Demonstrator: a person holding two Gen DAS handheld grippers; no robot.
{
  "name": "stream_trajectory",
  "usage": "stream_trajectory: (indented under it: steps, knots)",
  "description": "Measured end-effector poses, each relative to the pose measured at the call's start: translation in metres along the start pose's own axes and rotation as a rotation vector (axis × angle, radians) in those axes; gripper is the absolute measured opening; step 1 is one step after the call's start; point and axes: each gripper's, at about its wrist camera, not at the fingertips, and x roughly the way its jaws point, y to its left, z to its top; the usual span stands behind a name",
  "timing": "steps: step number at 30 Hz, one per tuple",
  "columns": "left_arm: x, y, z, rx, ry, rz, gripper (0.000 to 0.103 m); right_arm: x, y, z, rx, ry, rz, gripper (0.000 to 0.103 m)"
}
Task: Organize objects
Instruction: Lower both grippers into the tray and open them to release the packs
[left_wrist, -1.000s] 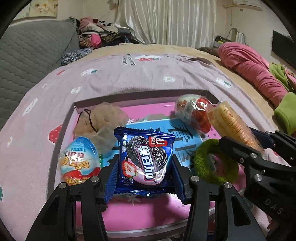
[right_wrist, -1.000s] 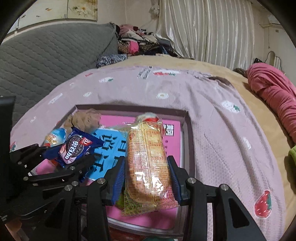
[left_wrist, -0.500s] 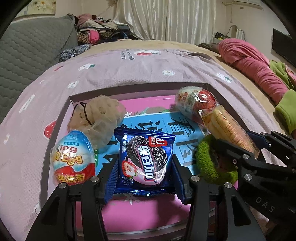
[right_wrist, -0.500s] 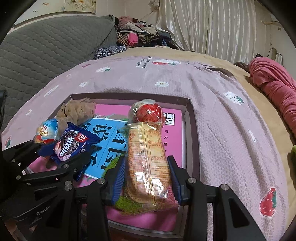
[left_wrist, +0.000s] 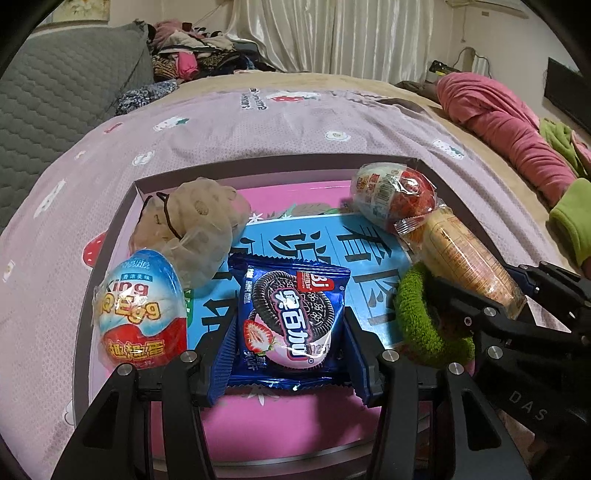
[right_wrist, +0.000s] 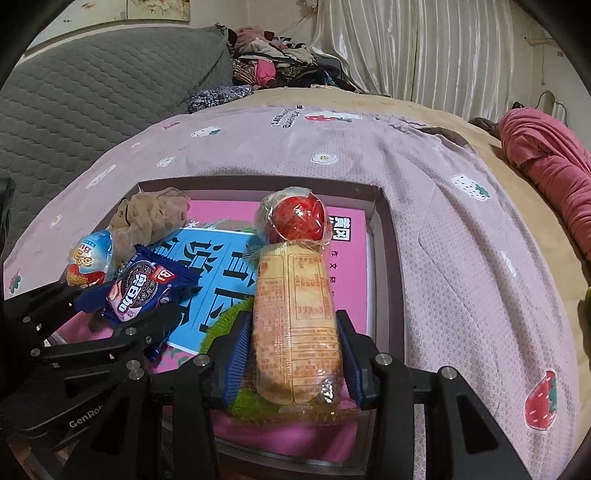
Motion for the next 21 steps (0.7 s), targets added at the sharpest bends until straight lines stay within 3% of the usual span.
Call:
stream_trajectory:
  steps: [16, 21]
  knots:
    - [-0.0038, -0.0010, -0.0010, 0.006, 0.002, 0.003, 0.056, -0.0017, 0.0004, 0.0011, 0.003, -0.003, -0.002, 0.046]
    - [-0.0078, -0.0010, -0.0007, 0.003, 0.004, 0.007, 0.067, -0.0059, -0.0003, 0.0020, 0.007, -0.012, 0.004, 0.049]
